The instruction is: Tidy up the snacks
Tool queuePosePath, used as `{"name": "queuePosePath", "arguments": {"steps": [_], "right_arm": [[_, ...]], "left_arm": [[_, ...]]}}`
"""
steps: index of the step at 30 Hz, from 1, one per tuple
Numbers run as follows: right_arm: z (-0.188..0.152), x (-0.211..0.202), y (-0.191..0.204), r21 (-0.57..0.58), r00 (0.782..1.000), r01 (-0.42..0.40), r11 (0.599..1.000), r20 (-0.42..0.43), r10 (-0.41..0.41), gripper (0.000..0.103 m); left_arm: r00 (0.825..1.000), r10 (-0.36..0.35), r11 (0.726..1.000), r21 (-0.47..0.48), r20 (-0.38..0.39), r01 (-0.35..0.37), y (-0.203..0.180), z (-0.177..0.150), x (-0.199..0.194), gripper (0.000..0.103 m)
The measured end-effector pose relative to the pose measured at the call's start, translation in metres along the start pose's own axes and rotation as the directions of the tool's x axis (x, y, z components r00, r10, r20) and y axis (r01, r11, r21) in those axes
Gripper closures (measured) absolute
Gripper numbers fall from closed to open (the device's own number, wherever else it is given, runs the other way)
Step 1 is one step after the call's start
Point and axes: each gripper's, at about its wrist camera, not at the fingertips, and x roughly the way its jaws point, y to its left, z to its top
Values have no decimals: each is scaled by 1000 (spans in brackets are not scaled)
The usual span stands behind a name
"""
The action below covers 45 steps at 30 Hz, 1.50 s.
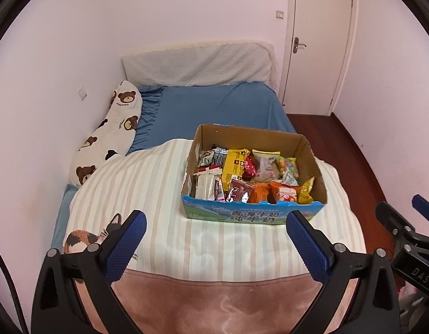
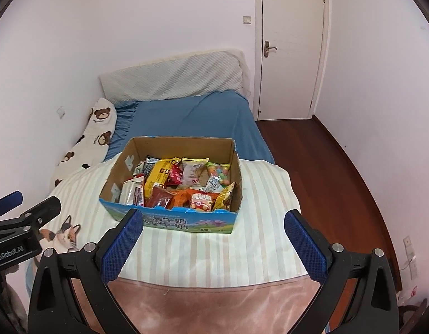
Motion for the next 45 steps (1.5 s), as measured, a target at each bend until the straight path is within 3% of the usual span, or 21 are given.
{"name": "queuePosePath", "arguments": {"steps": [17, 27, 45], "right_arm": [[19, 71, -5, 31, 997, 59, 998, -48, -58, 0], [18, 96, -3, 37, 994, 72, 997, -81, -69, 0], [13, 93, -6, 44, 993, 73, 996, -95, -69, 0]], "left_arm": [[996, 32, 999, 35, -88, -29, -12, 21, 77, 0], [994, 33, 998, 53, -100, -28, -16, 24, 88, 0], [993, 22, 998, 60, -114, -16, -21, 21, 91, 0]]}}
